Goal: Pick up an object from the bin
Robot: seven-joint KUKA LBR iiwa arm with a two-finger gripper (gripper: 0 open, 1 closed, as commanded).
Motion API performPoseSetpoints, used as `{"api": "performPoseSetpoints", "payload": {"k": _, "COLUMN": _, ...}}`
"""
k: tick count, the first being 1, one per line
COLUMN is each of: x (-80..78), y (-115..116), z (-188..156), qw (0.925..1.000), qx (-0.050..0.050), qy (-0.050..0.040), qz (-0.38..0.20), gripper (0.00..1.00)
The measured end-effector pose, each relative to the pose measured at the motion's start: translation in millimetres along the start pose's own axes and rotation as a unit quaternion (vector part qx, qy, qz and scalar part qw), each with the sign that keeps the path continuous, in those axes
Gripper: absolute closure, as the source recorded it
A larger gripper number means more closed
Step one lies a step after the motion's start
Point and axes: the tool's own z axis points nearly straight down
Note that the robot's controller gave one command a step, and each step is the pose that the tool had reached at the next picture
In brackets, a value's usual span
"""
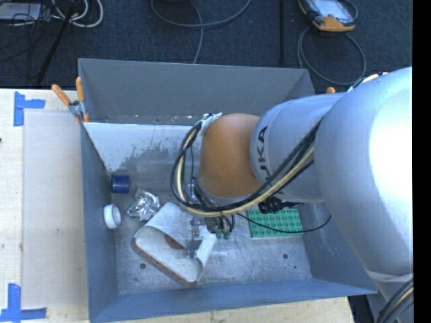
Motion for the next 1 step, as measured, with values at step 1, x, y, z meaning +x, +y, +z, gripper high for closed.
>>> {"api": "performPoseSetpoints", "payload": {"k": 1, "x": -0.5, "y": 15.3, "z": -105.4, "qw": 1.0, "qx": -0.008, "qy": 0.0006, "qz": -0.002, "gripper": 1.0}}
